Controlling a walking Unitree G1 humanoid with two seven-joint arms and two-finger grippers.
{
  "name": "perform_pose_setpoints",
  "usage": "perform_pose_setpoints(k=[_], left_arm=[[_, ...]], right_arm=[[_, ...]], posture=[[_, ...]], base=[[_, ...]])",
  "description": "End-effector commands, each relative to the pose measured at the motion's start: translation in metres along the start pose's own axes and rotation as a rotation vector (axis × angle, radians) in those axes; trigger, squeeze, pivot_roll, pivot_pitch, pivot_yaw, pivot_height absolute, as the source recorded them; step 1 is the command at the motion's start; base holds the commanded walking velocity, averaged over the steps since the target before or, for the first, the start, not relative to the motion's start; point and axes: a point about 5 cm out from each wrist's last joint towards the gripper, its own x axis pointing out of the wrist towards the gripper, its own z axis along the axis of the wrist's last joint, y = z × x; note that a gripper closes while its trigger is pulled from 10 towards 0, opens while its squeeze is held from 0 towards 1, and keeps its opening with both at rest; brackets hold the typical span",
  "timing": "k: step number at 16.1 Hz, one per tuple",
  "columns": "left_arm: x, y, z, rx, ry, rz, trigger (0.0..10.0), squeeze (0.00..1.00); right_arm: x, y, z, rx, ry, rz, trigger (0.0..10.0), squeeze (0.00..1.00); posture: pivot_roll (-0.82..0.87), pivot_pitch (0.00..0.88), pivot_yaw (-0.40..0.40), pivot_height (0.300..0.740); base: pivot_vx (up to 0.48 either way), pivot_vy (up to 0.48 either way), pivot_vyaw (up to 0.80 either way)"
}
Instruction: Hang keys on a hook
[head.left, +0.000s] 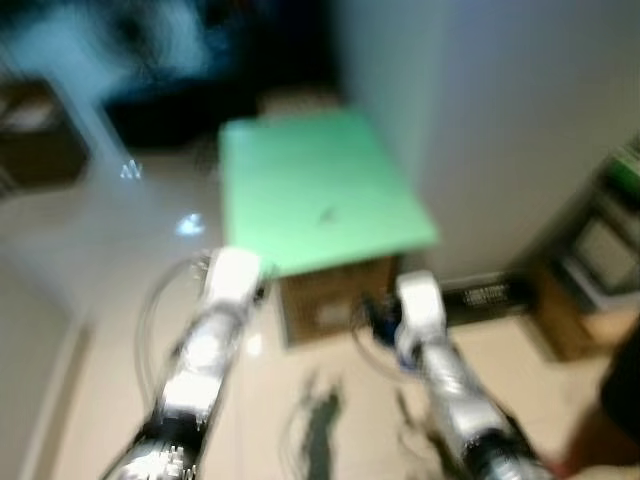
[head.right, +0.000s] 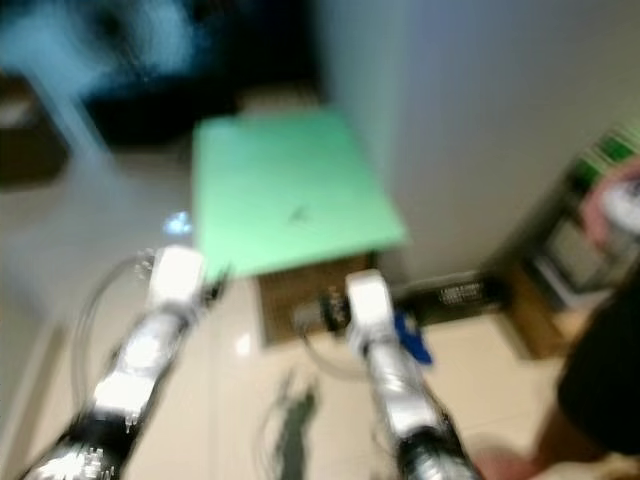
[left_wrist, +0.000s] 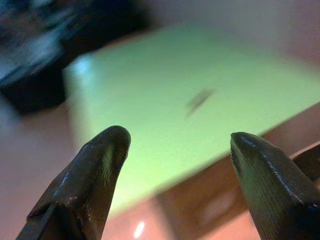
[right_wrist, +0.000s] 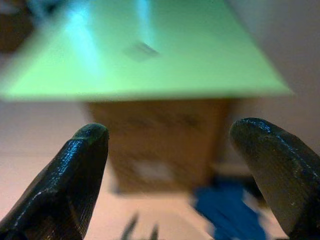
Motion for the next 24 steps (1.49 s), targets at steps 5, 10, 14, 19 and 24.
perform_pose_setpoints(k=[5,10,14,19,24], left_arm=[[-0.001,-0.002,-0.005,-0.017,0.033,-0.022,10.0,0.00],[-0.001,-0.004,-0.006,-0.017,0.037,-0.008,10.0,0.00],[0.000,-0.006,-0.006,-0.023,0.032,-0.017,10.0,0.00],[0.001,-0.001,-0.010,0.012,0.074,0.020,10.0,0.00],[-0.028,0.064,-0.040,-0.003,0.081,0.177,10.0,0.00]], right_arm=[[-0.001,0.002,-0.002,-0.016,0.000,-0.010,10.0,0.00],[0.001,0.005,0.000,-0.045,0.002,0.019,10.0,0.00],[0.003,0.005,0.004,-0.040,-0.013,0.019,10.0,0.00],[0.004,0.006,0.006,-0.028,-0.020,0.013,10.0,0.00],[-0.007,-0.010,0.009,-0.045,-0.130,-0.099,10.0,0.00]], posture=[[-0.09,0.000,0.120,0.740],[-0.07,0.000,0.095,0.740],[-0.07,0.000,0.094,0.740],[-0.07,0.000,0.095,0.740],[-0.07,0.000,0.104,0.740]], base=[[0.480,0.000,0.00],[0.462,0.000,0.00],[0.480,0.000,0.00],[0.379,0.000,0.00],[0.000,0.000,0.00]])
